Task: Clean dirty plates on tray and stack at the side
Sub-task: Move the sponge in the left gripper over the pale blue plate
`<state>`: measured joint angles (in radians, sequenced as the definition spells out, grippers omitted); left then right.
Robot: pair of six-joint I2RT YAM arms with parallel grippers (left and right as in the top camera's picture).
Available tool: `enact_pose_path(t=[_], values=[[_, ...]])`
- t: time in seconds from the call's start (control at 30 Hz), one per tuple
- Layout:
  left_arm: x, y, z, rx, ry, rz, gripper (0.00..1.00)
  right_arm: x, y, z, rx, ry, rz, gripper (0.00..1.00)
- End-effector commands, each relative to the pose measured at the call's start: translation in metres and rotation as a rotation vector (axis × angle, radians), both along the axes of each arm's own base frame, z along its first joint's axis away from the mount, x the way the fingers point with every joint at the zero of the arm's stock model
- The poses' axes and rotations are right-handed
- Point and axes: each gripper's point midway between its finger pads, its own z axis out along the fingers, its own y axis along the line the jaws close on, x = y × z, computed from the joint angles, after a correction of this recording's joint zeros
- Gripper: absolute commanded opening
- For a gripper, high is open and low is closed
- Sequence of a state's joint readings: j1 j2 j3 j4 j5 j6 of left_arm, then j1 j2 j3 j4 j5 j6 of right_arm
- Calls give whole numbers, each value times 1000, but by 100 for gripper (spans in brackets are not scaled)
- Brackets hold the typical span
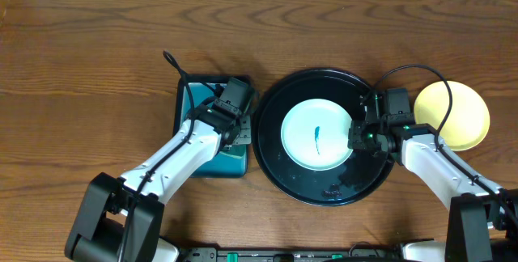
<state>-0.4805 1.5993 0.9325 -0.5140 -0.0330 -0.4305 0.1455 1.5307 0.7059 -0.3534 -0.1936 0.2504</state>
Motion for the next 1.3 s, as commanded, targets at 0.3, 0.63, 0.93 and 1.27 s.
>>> enact_pose_path(t=[0.3, 0.63, 0.93, 1.27], values=[[-11, -23, -1, -25, 8, -32, 7, 0, 2, -1, -9, -3, 24, 1], [-3, -18, 11, 1, -34, -18, 7, 0, 2, -1, -9, -3, 24, 1], [8, -17, 61, -22, -144, -17, 7, -1, 8, 0, 13, -5, 42, 1], [10, -33, 93, -132, -211, -60, 7, -2, 41, 5, 36, -45, 140, 1]])
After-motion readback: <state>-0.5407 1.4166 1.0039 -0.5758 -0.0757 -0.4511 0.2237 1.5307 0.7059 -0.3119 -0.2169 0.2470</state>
